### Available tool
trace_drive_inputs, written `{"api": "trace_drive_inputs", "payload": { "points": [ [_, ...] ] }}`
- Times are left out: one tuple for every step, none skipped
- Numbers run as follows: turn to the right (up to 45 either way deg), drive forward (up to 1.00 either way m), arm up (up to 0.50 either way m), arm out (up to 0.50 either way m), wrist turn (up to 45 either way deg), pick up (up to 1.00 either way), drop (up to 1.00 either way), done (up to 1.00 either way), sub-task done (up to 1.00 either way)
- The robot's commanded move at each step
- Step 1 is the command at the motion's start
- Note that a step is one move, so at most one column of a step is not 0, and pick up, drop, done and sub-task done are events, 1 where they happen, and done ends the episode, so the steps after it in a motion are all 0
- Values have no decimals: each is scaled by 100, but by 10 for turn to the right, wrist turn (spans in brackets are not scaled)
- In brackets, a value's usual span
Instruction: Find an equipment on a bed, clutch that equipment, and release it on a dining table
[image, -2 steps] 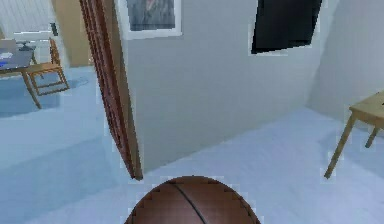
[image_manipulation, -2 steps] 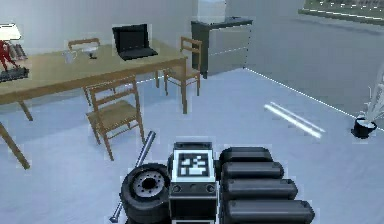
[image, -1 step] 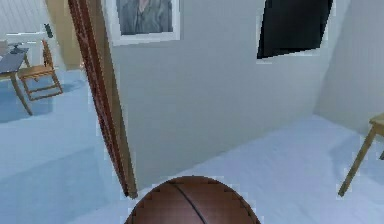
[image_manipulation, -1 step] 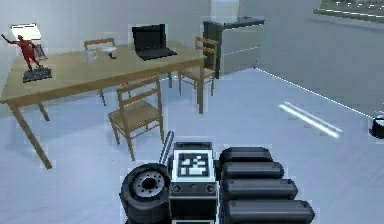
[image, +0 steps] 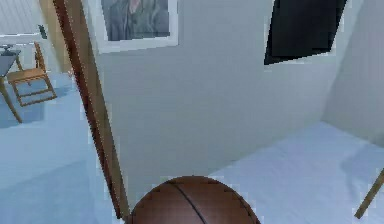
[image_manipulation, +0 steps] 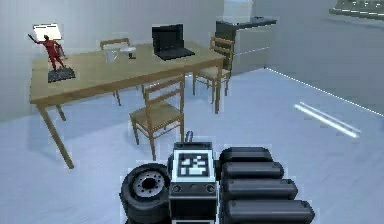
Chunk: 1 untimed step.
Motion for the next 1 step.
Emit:
{"api": "trace_drive_inputs", "payload": {
  "points": [
    [240,0,0,0,0,0,0,0,0]
  ]
}}
